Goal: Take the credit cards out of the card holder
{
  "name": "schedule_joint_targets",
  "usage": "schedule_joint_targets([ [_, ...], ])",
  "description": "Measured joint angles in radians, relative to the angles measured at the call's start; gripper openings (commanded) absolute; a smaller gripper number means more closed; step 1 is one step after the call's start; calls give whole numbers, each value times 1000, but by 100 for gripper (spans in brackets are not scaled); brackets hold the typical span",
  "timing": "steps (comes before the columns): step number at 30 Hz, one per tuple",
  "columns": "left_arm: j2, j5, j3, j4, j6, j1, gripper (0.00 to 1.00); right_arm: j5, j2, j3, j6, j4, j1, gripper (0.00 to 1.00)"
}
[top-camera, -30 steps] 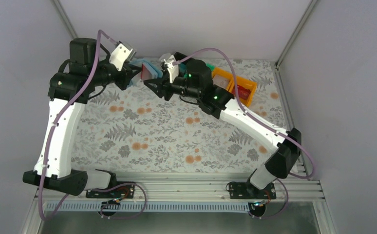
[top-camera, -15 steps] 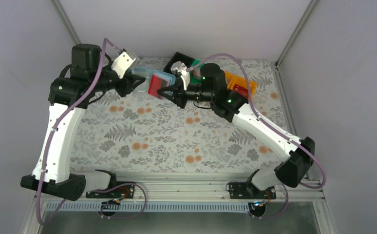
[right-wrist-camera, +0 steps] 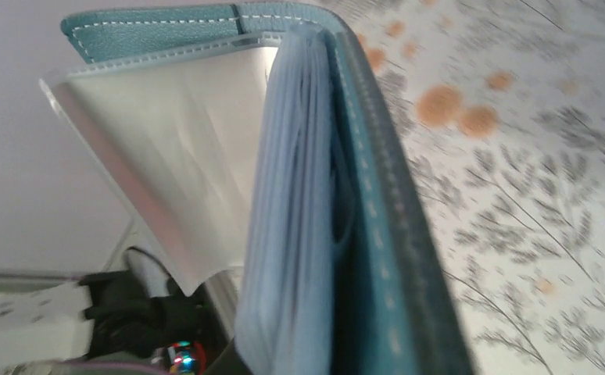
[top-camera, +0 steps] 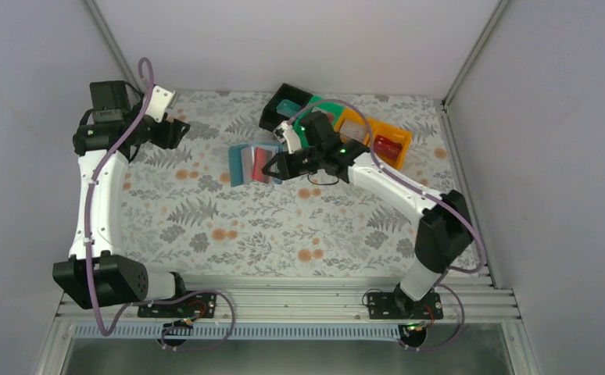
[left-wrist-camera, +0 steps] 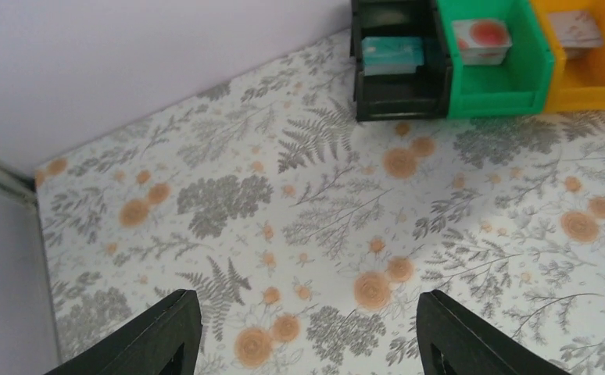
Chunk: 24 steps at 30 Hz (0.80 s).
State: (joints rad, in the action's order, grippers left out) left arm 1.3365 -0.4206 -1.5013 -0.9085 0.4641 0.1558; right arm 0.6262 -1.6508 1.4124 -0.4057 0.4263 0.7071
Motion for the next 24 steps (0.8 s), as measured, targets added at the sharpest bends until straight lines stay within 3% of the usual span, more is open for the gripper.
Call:
schedule_joint_targets([
  [5,11,-160,-20,2,0,-14,67,-131,-118,36,-32,67,-1,4],
  [11,23,-436,-45,-49,24,-251,56,-165,-189,99,-38,90,-4,4],
  [14,48,-542,-43,-81,34,-271,53,-131,-189,127,-26,78,-6,4],
  [24,172,-605,120,-37,24,-246,50,4,-179,132,56,-29,-15,4],
])
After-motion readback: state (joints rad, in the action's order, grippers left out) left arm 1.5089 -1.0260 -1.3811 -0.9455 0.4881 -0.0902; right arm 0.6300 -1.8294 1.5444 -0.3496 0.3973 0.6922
